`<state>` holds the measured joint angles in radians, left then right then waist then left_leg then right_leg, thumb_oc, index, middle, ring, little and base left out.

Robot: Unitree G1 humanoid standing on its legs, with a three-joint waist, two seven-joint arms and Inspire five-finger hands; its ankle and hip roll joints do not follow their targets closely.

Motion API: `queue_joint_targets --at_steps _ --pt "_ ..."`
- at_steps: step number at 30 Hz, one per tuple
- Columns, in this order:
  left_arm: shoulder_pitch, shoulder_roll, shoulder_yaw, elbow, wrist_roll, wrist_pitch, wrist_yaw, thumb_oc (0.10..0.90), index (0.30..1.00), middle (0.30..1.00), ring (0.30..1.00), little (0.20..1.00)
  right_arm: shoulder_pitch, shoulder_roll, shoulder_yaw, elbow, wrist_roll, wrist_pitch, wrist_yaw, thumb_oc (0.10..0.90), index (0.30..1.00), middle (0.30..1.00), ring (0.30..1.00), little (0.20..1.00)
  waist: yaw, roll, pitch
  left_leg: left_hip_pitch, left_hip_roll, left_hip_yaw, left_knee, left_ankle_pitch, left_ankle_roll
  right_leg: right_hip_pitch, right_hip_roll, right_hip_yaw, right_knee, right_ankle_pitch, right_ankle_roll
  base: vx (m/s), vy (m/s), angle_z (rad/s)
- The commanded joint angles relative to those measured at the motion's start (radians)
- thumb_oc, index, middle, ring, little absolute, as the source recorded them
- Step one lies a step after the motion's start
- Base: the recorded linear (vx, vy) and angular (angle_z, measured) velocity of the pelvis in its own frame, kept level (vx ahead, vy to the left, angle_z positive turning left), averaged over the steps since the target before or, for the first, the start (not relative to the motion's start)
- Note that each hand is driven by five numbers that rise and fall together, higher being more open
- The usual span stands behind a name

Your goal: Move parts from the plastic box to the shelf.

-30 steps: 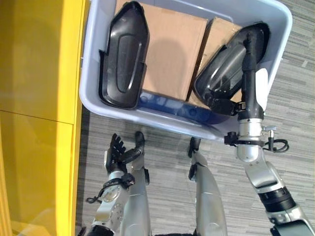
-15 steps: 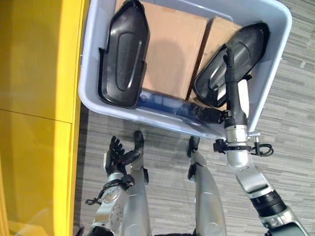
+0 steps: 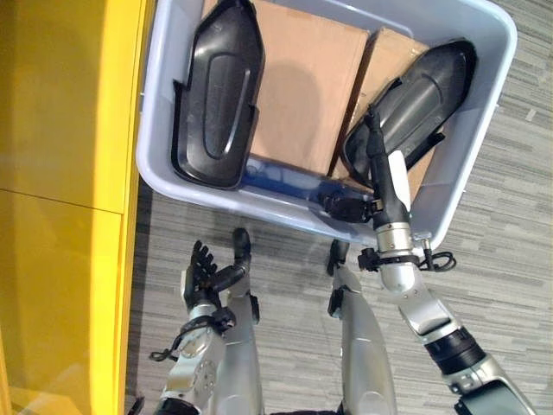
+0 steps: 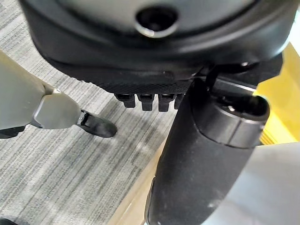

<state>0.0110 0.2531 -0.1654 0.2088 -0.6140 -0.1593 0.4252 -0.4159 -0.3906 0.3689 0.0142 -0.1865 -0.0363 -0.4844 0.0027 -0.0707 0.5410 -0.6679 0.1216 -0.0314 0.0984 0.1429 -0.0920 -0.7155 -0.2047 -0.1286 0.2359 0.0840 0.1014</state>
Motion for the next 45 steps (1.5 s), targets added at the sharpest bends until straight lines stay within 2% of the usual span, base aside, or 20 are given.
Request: queue_joint_targets --at_steps 1,13,19,29,35,36,37,38,45 --pt "0.065 0.047 0.014 -0.066 0.046 -0.050 0.014 0.900 1.000 1.000 1.000 1.000 -0.035 -0.015 -0.039 -0.086 -0.043 -0.055 -0.042 0.900 1.000 1.000 1.000 1.000 0.011 -0.010 -0.021 0.000 0.035 -0.037 0.067 -0.088 -0.009 0.072 -0.072 0.000 -0.010 -0.035 0.054 0.00 0.000 0.00" --pt "0.058 0.051 0.003 -0.067 0.055 -0.062 0.016 0.900 1.000 1.000 1.000 1.000 -0.034 -0.009 -0.089 -0.004 -0.139 0.004 -0.110 0.900 1.000 1.000 1.000 1.000 0.008 0.010 -0.021 -0.030 0.028 -0.038 0.074 -0.091 -0.003 0.036 -0.069 0.006 0.003 -0.041 0.054 0.00 0.000 0.00" --pt "0.050 0.052 -0.008 -0.062 0.060 -0.067 0.017 0.900 1.000 1.000 1.000 1.000 -0.066 0.009 -0.058 0.078 -0.158 0.023 -0.111 0.900 1.000 1.000 1.000 1.000 0.010 0.020 -0.021 -0.045 0.027 -0.038 0.075 -0.089 -0.002 0.019 -0.070 0.007 0.006 -0.039 0.053 0.00 0.001 -0.03" --pt "0.027 0.053 -0.029 -0.043 0.060 -0.076 0.010 0.900 1.000 1.000 1.000 1.000 -0.148 0.067 -0.004 0.316 -0.139 0.055 -0.106 0.900 1.000 1.000 1.000 1.000 0.024 0.046 -0.021 -0.068 0.020 -0.038 0.077 -0.088 0.000 -0.006 -0.074 0.006 0.015 -0.041 0.052 0.00 0.000 0.00" --pt "0.019 0.053 -0.036 -0.036 0.054 -0.083 0.006 0.900 1.000 1.000 1.000 1.000 -0.197 0.074 0.022 0.379 -0.157 0.062 -0.096 0.900 1.000 1.000 1.000 1.000 0.032 0.055 -0.021 -0.080 0.018 -0.042 0.083 -0.089 0.001 -0.017 -0.073 0.007 0.021 -0.041 0.051 0.00 0.000 0.00" --pt "0.017 0.053 -0.041 -0.035 0.053 -0.083 0.006 0.900 1.000 1.000 1.000 1.000 -0.212 0.081 0.028 0.397 -0.158 0.063 -0.096 0.831 0.904 0.904 0.904 0.904 0.034 0.058 -0.021 -0.082 0.017 -0.042 0.083 -0.089 0.002 -0.021 -0.073 0.008 0.023 -0.041 0.051 0.00 0.000 0.00" --pt "0.014 0.053 -0.044 -0.036 0.053 -0.083 0.005 0.900 1.000 1.000 1.000 1.000 -0.219 0.081 0.031 0.403 -0.160 0.064 -0.097 0.627 0.618 0.618 0.618 0.618 0.035 0.059 -0.021 -0.082 0.017 -0.042 0.082 -0.088 0.002 -0.022 -0.074 0.008 0.023 -0.041 0.051 0.00 0.000 0.00" --pt "0.009 0.053 -0.047 -0.033 0.052 -0.083 0.005 0.900 1.000 1.000 1.000 1.000 -0.228 0.083 0.038 0.413 -0.164 0.065 -0.094 0.400 0.300 0.300 0.300 0.300 0.036 0.060 -0.021 -0.082 0.016 -0.042 0.081 -0.088 0.002 -0.022 -0.073 0.007 0.023 -0.041 0.051 0.00 0.000 0.00" --pt "-0.003 0.047 -0.050 -0.015 0.049 -0.085 0.003 0.900 1.000 1.000 1.000 1.000 -0.223 0.086 0.043 0.463 -0.172 0.074 -0.094 0.400 0.300 0.300 0.300 0.300 0.036 0.056 -0.021 -0.078 0.016 -0.047 0.080 -0.087 0.002 -0.014 -0.076 0.003 0.024 -0.041 0.052 0.00 0.000 0.00"
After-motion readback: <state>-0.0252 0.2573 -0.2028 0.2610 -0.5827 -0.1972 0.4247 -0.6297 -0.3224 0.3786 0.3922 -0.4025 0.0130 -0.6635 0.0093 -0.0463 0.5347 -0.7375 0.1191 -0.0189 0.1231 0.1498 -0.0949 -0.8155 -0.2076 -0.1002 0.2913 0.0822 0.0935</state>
